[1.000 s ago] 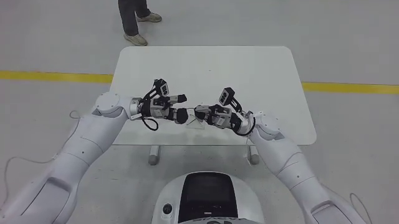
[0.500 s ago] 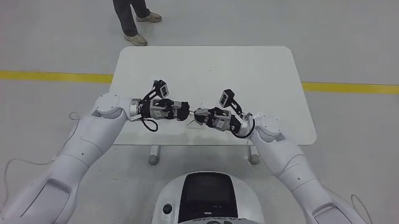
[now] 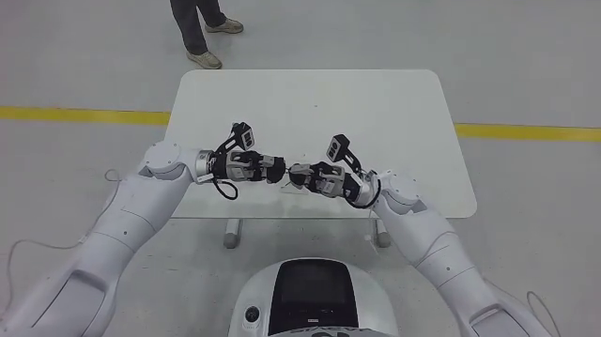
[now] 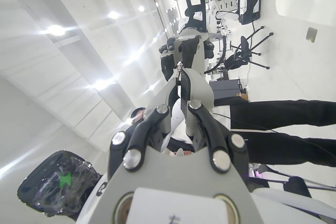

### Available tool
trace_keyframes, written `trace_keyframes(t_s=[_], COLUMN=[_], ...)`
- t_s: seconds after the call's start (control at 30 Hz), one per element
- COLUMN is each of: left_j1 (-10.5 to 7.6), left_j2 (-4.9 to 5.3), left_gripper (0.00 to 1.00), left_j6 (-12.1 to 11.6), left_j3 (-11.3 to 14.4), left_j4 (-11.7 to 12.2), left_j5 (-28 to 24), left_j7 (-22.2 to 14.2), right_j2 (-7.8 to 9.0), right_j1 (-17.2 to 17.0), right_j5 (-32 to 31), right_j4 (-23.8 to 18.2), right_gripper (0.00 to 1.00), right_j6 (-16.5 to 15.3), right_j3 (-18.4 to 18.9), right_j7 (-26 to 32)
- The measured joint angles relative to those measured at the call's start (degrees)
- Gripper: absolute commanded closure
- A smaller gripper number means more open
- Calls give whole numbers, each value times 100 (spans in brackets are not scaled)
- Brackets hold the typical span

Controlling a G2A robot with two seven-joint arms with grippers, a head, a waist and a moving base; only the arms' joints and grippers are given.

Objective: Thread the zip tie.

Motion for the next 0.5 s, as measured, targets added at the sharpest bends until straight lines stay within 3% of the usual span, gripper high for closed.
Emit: trace_keyframes(t_s=[0.17,0.37,0.5], left_j1=[9,16,17], left_j2=[-3,-6,-11], left_gripper=[89,100,100], left_j6=[7,26,31], left_j3=[-12,-25,-30], left_j4=[-6,-5,4], left_j5=[17,33,38], left_j7=[-9,-20,-27], right_j2=[-4,-1,3], right_j1=[17,36,38], right_j5=[9,23,30], right_j4=[21,37,37], right_gripper=[100,100,100], right_j6=[-6,12,17], right_j3=[-29,-49,-55], right_j7=[-35,2,32])
